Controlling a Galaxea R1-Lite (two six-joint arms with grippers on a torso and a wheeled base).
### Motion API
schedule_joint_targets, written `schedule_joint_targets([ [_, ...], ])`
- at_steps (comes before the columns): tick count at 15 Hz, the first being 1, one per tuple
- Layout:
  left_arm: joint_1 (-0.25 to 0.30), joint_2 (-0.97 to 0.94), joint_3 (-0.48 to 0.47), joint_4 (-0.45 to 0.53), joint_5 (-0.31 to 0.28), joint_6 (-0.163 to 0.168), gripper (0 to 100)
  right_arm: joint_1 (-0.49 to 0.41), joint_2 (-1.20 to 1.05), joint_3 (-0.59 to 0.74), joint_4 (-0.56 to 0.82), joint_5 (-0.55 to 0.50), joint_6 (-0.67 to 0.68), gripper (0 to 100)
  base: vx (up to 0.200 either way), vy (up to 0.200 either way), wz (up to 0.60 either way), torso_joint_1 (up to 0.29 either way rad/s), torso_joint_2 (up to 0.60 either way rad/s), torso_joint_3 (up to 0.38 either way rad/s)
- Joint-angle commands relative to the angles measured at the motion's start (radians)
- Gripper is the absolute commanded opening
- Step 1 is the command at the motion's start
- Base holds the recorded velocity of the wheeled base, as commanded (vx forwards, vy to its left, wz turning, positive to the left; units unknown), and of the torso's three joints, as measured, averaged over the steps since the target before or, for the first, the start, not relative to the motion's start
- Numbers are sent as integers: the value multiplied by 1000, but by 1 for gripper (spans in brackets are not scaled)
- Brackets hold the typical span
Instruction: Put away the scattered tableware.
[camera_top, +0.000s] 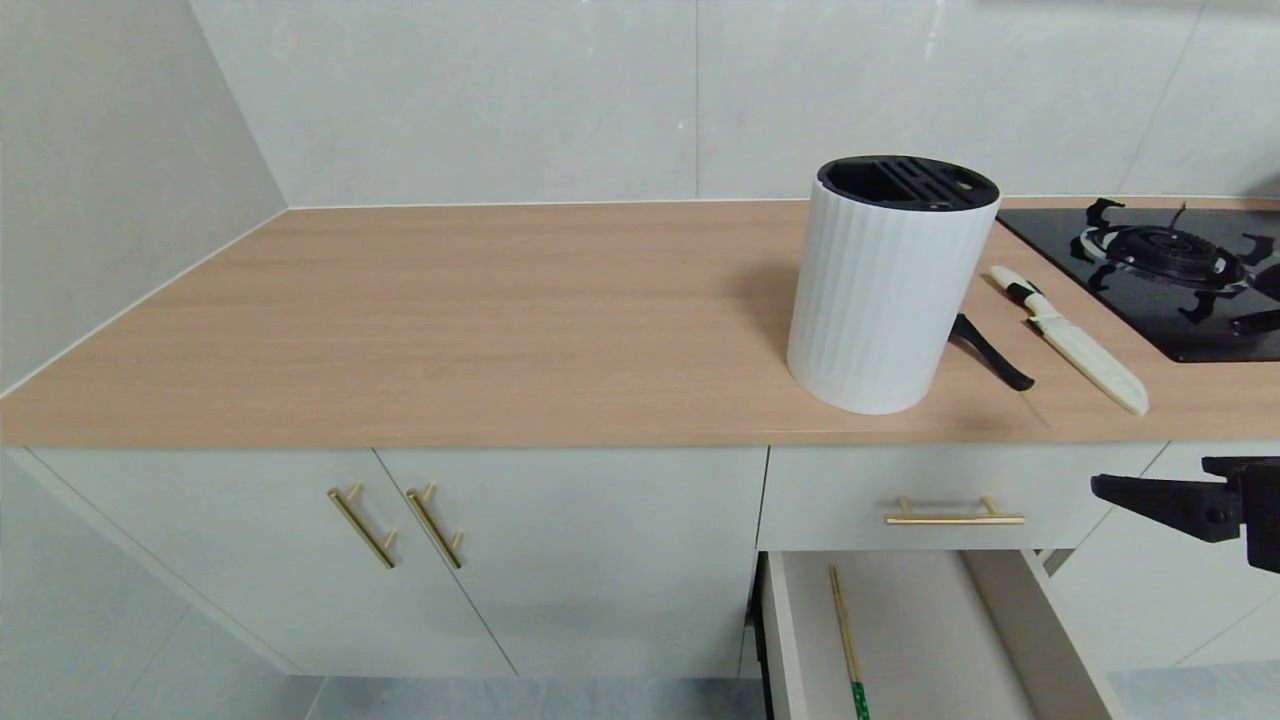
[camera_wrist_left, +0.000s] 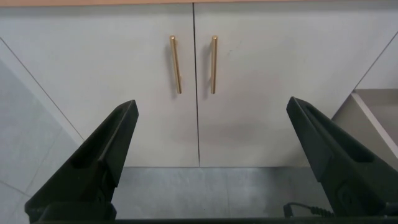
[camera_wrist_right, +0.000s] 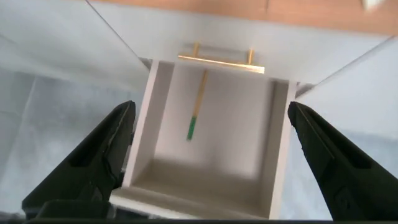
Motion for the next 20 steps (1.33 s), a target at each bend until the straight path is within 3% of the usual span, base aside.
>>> schedule_joint_targets([
  [1, 1, 0, 0, 0, 0, 0, 100, -116, 178, -31, -173, 67, -78, 100, 0, 0, 0, 0, 0, 0],
  [4, 1, 0, 0, 0, 0, 0, 100, -195, 348, -148, -239, 209, -179, 100, 0, 0, 0, 0, 0, 0],
  [8, 1, 0, 0, 0, 0, 0, 100, -203, 525, -283, -339, 214, -228, 100, 0, 0, 0, 0, 0, 0],
  [20, 1, 0, 0, 0, 0, 0, 100, -215, 715, -294, -552, 235, -236, 100, 0, 0, 0, 0, 0, 0],
])
